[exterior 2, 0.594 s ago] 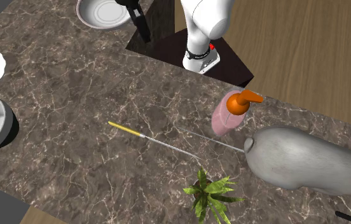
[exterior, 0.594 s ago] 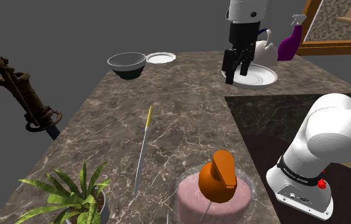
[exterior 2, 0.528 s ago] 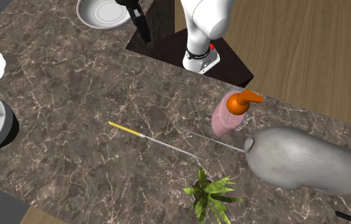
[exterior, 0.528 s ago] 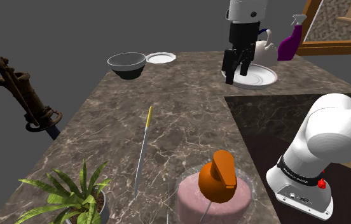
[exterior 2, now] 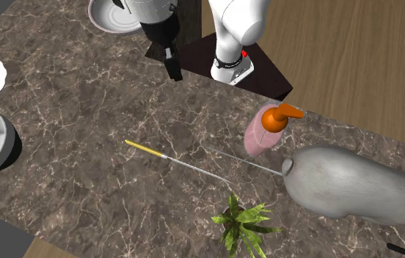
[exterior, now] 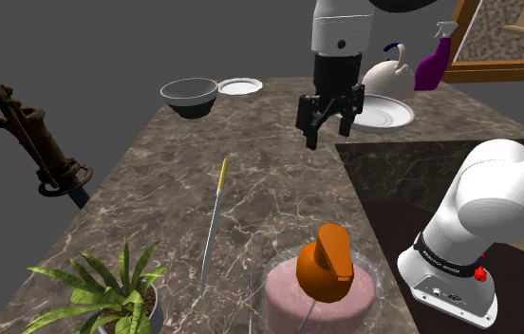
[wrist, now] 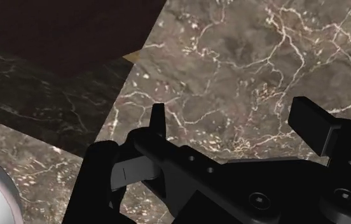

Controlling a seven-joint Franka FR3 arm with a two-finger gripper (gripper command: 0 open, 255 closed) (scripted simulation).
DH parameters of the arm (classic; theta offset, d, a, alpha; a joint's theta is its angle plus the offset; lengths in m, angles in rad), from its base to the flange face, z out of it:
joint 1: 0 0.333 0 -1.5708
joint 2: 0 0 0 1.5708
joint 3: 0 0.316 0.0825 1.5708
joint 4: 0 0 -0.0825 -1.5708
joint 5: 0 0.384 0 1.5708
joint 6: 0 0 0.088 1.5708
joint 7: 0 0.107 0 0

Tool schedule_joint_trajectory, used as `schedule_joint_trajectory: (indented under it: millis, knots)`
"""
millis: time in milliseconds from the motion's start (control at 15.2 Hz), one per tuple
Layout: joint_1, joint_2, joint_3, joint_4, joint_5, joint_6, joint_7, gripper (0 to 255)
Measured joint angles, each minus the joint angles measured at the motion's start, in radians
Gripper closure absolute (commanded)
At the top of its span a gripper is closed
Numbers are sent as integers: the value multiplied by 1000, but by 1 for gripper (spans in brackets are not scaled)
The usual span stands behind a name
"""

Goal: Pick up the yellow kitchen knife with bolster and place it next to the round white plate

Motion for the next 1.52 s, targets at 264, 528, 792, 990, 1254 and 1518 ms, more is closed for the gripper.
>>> schedule_joint_trajectory:
  millis: [264,528,792,990,1254,1518]
  knots:
    - [-14,75,112,41,64,63,185,0]
    - [-42,168,220,89,100,139,364,0]
    - [-84,304,342,178,99,219,561,0]
    - [-124,425,430,259,60,275,714,0]
    - [-160,583,528,365,-30,327,925,0]
    - [-163,628,549,351,-58,381,969,0]
